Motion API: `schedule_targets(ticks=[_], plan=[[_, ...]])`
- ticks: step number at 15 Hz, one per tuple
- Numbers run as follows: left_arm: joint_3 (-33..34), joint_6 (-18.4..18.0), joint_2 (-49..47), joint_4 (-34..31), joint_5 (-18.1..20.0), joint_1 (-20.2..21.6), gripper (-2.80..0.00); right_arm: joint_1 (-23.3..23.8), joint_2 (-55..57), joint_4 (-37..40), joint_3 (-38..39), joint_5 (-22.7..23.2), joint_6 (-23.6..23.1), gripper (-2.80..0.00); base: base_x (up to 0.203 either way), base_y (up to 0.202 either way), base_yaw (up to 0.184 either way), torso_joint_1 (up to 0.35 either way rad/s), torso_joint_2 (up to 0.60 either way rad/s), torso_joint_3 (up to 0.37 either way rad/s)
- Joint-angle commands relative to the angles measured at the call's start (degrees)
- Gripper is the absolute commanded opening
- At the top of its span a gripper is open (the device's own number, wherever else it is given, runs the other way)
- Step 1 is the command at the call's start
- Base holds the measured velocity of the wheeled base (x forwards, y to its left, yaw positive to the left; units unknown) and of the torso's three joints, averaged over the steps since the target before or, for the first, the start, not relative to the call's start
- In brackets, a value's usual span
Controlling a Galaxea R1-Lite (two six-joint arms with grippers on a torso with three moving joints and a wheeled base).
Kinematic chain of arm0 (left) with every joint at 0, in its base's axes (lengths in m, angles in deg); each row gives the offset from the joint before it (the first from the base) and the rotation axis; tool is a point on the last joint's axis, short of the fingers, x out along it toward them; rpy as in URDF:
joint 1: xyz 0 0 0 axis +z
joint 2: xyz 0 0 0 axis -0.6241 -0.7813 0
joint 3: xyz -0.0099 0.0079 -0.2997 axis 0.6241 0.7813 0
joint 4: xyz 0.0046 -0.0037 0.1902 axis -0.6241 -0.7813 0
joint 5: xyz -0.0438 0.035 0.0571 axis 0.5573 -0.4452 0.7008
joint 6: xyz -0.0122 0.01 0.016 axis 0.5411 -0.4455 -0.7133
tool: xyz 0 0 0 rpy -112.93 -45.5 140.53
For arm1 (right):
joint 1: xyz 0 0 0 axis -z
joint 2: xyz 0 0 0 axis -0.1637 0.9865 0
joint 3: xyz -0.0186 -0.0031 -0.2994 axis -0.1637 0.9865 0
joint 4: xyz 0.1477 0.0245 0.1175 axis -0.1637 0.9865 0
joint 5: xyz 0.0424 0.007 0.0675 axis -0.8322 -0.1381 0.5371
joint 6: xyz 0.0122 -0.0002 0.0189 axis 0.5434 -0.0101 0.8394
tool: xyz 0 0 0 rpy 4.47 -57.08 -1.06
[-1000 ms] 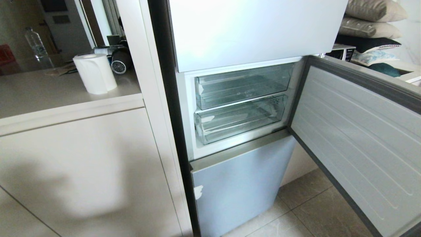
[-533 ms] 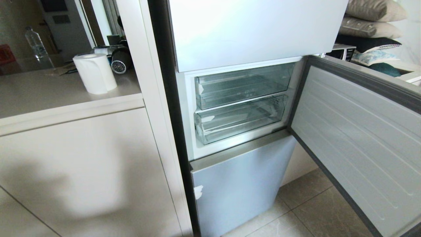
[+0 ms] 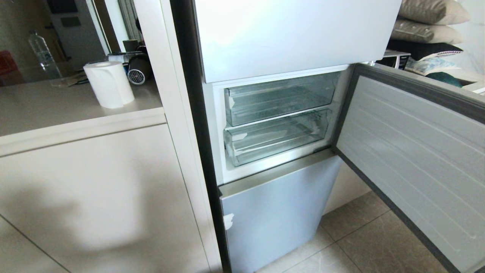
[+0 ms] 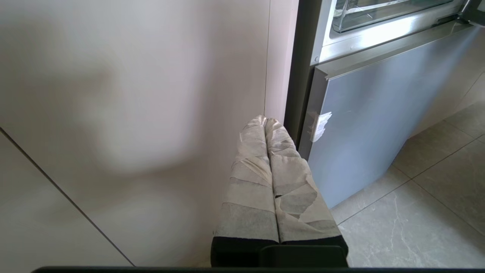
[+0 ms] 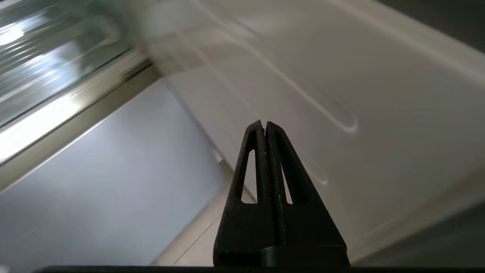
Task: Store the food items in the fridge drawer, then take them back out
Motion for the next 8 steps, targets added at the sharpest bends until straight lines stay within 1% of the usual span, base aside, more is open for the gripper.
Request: schedule_targets(ticks=[1, 3, 6, 8], plan=[[0.01, 0.02, -0.09, 0.00, -0.02, 0.01, -2.80, 3.17, 1.31, -0.47, -0.28, -0.98, -1.80, -2.80, 0.000, 0.000, 0.000, 0.000, 0.00, 0.000], [0.01, 0.02, -0.09, -0.01, -0.02, 0.01, -2.80, 4.28, 1.12, -0.49, 0.10, -1.06, -1.99, -2.80, 0.000, 0.000, 0.000, 0.000, 0.00, 0.000], [0.01, 0.02, -0.09, 0.02, -0.02, 0.01, -2.80, 10.53, 2.89, -0.64, -1.05, -1.02, -2.16, -2.80, 0.000, 0.000, 0.000, 0.000, 0.00, 0.000], [0.01, 0.02, -0.09, 0.02, -0.02, 0.01, -2.80, 13.60, 6.18, -2.96, -2.48, -1.02, -2.27, -2.80, 0.000, 0.000, 0.000, 0.000, 0.00, 0.000]])
